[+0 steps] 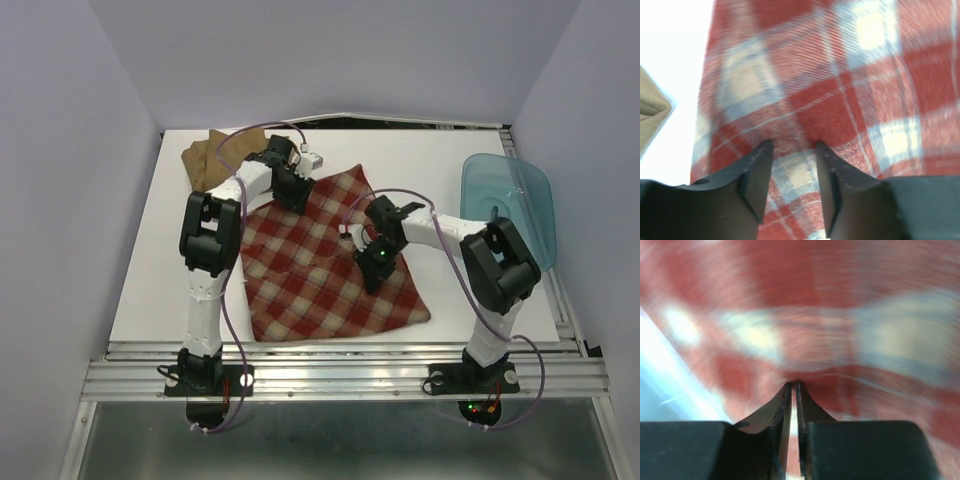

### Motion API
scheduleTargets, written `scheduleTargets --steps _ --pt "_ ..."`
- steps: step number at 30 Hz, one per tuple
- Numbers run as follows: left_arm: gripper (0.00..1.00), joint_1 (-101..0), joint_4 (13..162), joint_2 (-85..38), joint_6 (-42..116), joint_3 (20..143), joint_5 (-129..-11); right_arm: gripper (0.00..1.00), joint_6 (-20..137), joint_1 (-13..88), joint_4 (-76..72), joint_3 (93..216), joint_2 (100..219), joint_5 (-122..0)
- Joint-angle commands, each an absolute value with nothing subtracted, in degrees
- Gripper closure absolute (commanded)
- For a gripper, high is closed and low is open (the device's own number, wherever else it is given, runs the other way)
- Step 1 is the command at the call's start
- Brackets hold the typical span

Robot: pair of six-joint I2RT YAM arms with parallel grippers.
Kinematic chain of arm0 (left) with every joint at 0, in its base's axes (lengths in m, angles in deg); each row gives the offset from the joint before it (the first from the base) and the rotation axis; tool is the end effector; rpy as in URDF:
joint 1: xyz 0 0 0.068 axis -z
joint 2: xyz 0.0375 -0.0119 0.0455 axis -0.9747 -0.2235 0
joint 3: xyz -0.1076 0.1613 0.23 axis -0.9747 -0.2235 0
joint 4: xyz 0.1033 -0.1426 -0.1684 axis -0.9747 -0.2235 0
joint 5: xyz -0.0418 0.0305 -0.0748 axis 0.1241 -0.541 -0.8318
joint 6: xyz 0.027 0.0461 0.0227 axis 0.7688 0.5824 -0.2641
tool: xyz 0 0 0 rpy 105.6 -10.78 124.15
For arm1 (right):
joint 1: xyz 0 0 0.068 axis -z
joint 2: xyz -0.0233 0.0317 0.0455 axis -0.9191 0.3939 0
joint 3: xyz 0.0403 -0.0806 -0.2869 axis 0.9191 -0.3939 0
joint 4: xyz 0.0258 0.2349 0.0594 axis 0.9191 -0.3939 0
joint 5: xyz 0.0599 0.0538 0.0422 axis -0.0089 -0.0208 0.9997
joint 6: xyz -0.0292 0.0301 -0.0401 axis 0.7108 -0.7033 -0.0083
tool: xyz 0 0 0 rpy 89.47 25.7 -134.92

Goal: Fold and stack the skirts
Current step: Flatten the skirt out, then fold the skirt

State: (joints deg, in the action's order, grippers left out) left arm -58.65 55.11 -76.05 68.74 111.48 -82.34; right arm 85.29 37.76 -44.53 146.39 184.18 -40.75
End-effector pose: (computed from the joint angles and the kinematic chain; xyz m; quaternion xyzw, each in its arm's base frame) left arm 0.4629 -0.1698 0.2083 0.3620 0.8691 -0.1674 0.2925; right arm 0.2803 0.1778 0.1944 -0.4171 0.8736 0.2444 0.0564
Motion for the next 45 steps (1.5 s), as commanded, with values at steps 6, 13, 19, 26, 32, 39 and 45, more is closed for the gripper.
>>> scheduleTargets --steps 6,13,19,26,32,39,45 --pt "0.38 -59.2 54.7 -58.1 71.2 103.6 -82.3 0.8 66.2 40.8 -43.2 156.9 178.1 -20.4" --pt "0.38 -59.3 57.1 -46.9 70.8 88.1 -82.3 0.8 59.7 47.9 -34.9 158.8 178.2 -46.1" --pt "0.38 -59.3 60.2 -45.6 69.1 81.5 -84.1 0.7 59.4 48.4 -28.3 158.0 181.3 -55.5" --pt "0.4 -59.3 61.2 -46.2 67.9 78.6 -85.5 0.71 60.7 48.4 -26.0 160.6 187.3 -52.7" --pt "0.43 -59.3 61.3 -45.8 68.0 76.5 -86.1 0.73 57.8 48.4 -25.2 158.8 184.4 -42.5" --pt "0.49 -59.3 62.3 -49.9 66.3 75.2 -83.3 0.72 53.4 44.4 -22.8 153.7 179.9 -37.0" --pt "0.51 -59.3 62.4 -52.7 65.2 76.8 -83.0 0.75 56.4 43.2 -26.6 153.2 185.7 -39.1"
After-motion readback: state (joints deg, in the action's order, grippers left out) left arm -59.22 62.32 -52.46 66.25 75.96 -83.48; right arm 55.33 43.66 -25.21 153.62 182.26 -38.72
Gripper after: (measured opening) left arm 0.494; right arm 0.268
